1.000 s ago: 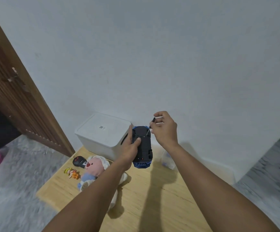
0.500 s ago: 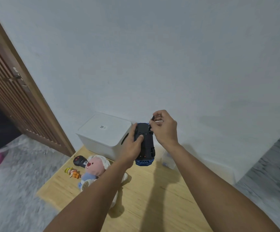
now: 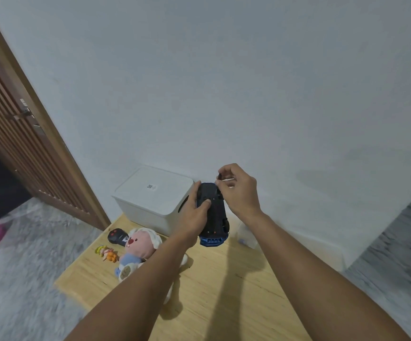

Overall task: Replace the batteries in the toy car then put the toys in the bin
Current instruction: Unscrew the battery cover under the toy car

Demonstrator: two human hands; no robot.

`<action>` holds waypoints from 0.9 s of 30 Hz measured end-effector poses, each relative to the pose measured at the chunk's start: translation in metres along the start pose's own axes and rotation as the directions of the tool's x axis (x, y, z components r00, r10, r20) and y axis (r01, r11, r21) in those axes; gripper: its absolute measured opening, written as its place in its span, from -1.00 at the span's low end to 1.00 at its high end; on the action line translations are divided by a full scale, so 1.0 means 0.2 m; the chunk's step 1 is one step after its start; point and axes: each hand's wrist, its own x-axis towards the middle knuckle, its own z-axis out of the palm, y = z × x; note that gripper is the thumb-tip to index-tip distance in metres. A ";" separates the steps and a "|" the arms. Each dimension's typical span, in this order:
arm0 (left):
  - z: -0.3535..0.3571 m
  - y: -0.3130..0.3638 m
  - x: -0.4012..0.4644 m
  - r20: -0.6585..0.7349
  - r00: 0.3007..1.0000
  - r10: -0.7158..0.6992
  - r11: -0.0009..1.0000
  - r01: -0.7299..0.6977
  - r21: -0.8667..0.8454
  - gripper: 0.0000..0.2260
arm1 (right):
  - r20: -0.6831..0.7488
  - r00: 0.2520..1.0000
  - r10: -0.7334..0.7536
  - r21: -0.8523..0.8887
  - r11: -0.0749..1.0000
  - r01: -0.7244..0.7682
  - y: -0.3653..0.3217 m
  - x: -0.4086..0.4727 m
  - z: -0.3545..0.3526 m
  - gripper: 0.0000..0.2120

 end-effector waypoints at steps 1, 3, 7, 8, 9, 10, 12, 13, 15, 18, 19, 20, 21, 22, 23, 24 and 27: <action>0.00 0.00 0.00 -0.004 1.000 -0.002 1.000 0.002 -0.013 -0.53 | 0.003 1.000 -0.002 0.005 1.000 0.002 0.00 0.00 0.00 -0.83; 0.00 0.00 0.00 -0.013 1.000 -0.010 0.999 0.009 -0.037 -0.53 | 0.000 1.000 -0.007 0.013 1.000 0.007 -0.01 0.00 0.00 -0.84; 0.00 0.01 0.00 -0.016 1.000 -0.023 0.999 0.022 -0.049 -0.53 | -0.037 0.999 0.008 0.023 1.000 -0.007 -0.01 0.01 0.00 -0.87; 0.00 0.00 0.00 -0.017 1.000 -0.026 0.998 0.025 -0.051 -0.52 | -0.033 0.999 0.022 0.023 1.000 -0.021 -0.01 0.01 0.00 -0.88; 0.00 0.00 0.00 -0.019 0.999 -0.027 0.998 0.026 -0.053 -0.52 | -0.021 0.999 0.038 0.027 0.999 -0.037 -0.01 0.01 0.00 -0.88; 0.00 0.00 0.00 -0.021 0.999 -0.029 0.998 0.027 -0.054 -0.52 | -0.006 0.999 0.054 0.033 0.998 -0.054 -0.01 0.02 0.00 -0.88; 0.00 -0.01 0.00 -0.022 0.999 -0.028 0.998 0.027 -0.062 -0.51 | 0.014 0.998 0.069 0.051 0.996 -0.069 -0.01 0.01 0.01 -0.86; 0.00 -0.01 0.00 -0.021 0.999 -0.029 0.997 0.027 -0.065 -0.51 | 0.013 0.998 0.065 0.058 0.996 -0.066 -0.02 0.01 0.01 -0.87; 0.00 0.00 0.00 -0.017 0.999 -0.037 0.996 0.035 -0.078 -0.52 | 0.000 0.998 0.057 0.065 0.996 -0.056 -0.02 0.01 0.01 -0.89; -0.01 0.00 0.00 -0.012 0.999 -0.042 0.996 0.041 -0.081 -0.50 | -0.028 0.998 0.056 0.060 0.997 -0.055 -0.03 0.01 0.01 -0.92; -0.01 0.00 0.00 -0.012 0.999 -0.038 0.996 0.037 -0.079 -0.50 | -0.039 0.997 0.064 0.072 0.996 -0.061 -0.03 0.01 0.01 -0.92; -0.01 0.00 0.00 -0.012 0.999 -0.036 0.996 0.035 -0.077 -0.50 | -0.044 0.996 0.073 0.085 0.994 -0.069 -0.03 0.02 0.01 -0.92; -0.01 0.00 0.00 -0.012 0.999 -0.034 0.997 0.033 -0.076 -0.51 | -0.043 0.996 0.080 0.090 0.993 -0.076 -0.03 0.02 0.01 -0.91; -0.01 0.00 0.00 -0.011 0.999 -0.035 0.996 0.034 -0.078 -0.51 | -0.037 0.996 0.084 0.087 0.993 -0.080 -0.03 0.02 0.01 -0.89; -0.01 0.00 0.00 -0.011 0.999 -0.037 0.996 0.036 -0.082 -0.51 | -0.029 0.996 0.086 0.080 0.993 -0.084 -0.03 0.02 0.01 -0.87; -0.01 0.00 0.00 -0.010 0.999 -0.038 0.996 0.037 -0.086 -0.50 | -0.021 0.996 0.090 0.074 0.993 -0.088 -0.03 0.02 0.01 -0.86; 0.00 0.00 0.00 -0.008 1.000 -0.023 0.997 0.023 -0.079 -0.50 | -0.004 0.996 0.091 0.085 0.992 -0.091 -0.04 0.02 0.01 -0.84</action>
